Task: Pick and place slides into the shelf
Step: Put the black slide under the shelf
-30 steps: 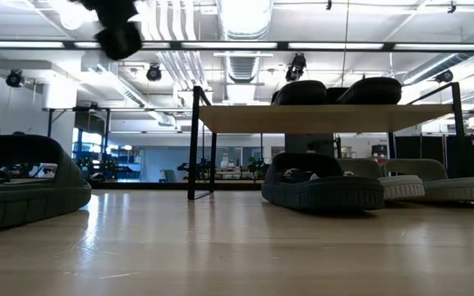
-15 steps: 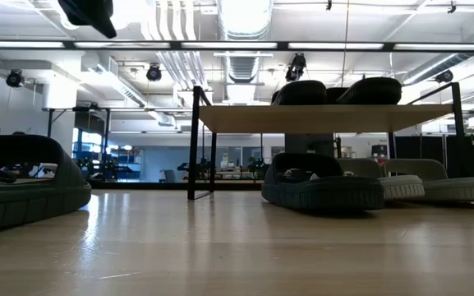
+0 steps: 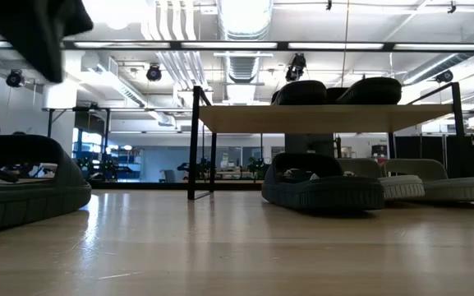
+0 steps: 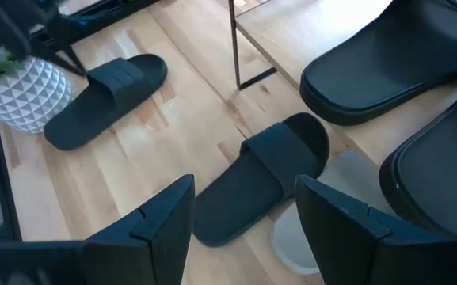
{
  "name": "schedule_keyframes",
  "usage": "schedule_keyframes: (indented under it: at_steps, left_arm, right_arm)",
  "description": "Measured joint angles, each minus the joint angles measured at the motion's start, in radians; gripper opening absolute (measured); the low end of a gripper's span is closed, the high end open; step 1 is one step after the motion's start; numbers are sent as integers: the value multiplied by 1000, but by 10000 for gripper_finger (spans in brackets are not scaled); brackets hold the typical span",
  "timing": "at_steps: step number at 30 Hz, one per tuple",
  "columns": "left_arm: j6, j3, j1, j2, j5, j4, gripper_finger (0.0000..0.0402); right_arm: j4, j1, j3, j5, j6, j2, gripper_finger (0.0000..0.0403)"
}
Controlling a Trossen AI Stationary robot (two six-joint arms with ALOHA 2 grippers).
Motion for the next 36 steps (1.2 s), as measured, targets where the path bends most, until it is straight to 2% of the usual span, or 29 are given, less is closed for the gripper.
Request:
schedule_keyframes:
  at_steps: [5,10,19,22,27,29,32,36]
  left_arm:
    - [5,10,-3,74,181,50,0]
    - [-3,48,-6,91,216,71,0]
    - [-47,62,-1,73,185,68,5]
    - [-50,62,1,73,187,62,31]
    - [-119,62,3,73,182,43,104]
    - [-112,65,-1,76,125,23,127]
    - [-124,73,-12,89,34,-44,137]
    - [-153,85,-18,131,17,-144,139]
  right_arm:
    - [-1,0,0,0,-20,0,210]
    - [-24,0,0,1,-23,0,210]
    - [-74,0,-9,11,-22,0,210]
    - [-74,0,-21,11,-22,0,210]
    - [-74,0,-52,11,-20,0,210]
    - [-74,0,-62,11,-20,0,210]
    - [-76,0,-70,11,-21,-1,210]
    - [-79,0,-70,11,-23,-1,210]
